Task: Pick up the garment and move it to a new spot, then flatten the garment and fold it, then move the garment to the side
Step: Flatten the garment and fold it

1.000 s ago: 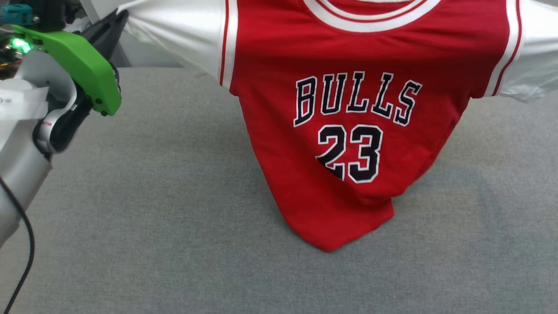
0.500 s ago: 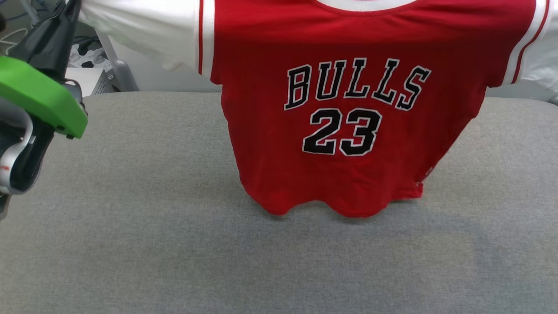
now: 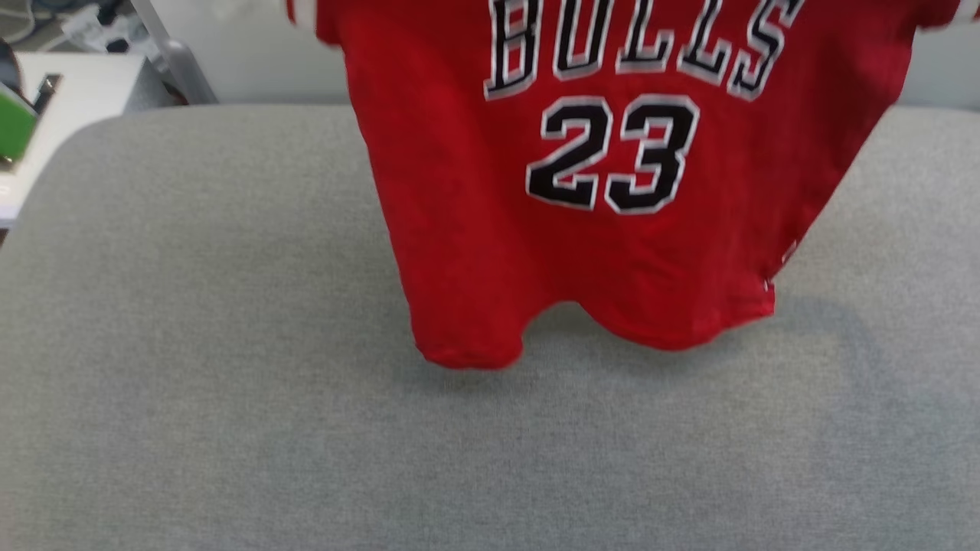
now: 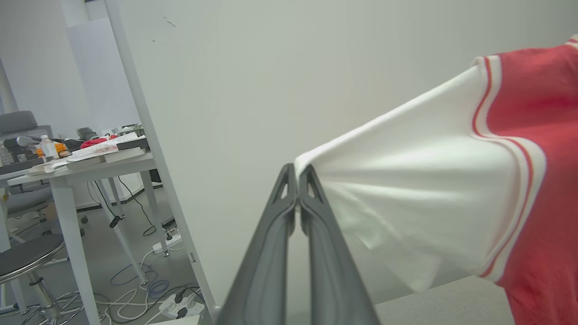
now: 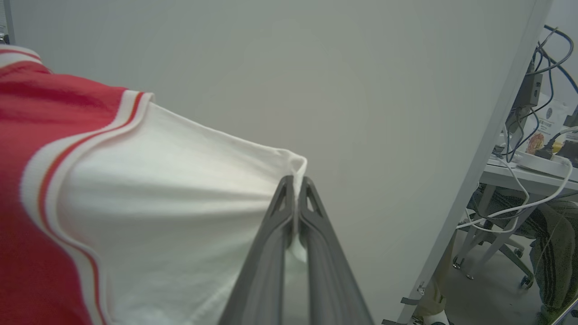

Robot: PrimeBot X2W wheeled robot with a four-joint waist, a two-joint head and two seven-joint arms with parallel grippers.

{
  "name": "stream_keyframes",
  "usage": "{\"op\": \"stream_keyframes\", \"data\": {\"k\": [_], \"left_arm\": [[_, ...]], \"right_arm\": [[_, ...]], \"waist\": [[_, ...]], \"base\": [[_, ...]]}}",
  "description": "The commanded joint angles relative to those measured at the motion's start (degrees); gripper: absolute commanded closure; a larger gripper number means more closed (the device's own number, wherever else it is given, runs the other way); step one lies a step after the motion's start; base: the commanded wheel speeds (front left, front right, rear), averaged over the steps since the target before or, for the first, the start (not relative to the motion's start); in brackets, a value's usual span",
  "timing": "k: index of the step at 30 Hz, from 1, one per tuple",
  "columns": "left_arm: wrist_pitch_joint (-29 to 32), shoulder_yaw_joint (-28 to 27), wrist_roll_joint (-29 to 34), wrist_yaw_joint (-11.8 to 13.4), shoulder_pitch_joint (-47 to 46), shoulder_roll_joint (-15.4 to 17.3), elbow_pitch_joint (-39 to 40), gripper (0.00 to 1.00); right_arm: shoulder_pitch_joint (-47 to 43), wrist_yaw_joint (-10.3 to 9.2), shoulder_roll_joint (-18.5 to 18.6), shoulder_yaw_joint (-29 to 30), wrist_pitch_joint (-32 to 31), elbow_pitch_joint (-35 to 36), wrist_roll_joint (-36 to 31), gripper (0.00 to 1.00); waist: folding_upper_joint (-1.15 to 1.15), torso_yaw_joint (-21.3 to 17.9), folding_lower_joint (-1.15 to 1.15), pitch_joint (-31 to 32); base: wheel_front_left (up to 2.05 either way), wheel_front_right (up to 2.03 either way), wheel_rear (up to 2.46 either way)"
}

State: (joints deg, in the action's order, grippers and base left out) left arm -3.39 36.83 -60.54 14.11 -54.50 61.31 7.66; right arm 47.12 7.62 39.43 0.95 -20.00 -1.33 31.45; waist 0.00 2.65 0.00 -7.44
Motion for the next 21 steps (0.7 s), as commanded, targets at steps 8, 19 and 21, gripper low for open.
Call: {"op": "stream_keyframes", "data": {"k": [8, 19, 21], "left_arm": [[2.6, -2.6, 4.7, -5.3, -17.5, -1.8, -8.0, 1.0], [1.8, -3.0, 9.7, -10.7, -39.5, -11.9, -25.6, 1.0], [1.0, -2.4, 11.2, -11.5, -42.4, -13.1, -28.8, 1.0]], "right_arm": [[18.8, -0.13, -1.9, -2.4, 4.9, -8.2, -2.1, 1.0], [41.1, -0.13, -8.5, -3.8, 11.9, -26.1, -4.2, 1.0], [44.4, -0.13, -9.4, -4.2, 13.2, -29.2, -4.9, 1.0]], "waist": [[0.0, -2.6, 0.0, -17.6], [0.0, -4.4, 0.0, -27.9], [0.0, -4.6, 0.0, -29.7]], "base": [[0.0, 0.0, 0.0], [0.0, 0.0, 0.0], [0.0, 0.0, 0.0]]}}
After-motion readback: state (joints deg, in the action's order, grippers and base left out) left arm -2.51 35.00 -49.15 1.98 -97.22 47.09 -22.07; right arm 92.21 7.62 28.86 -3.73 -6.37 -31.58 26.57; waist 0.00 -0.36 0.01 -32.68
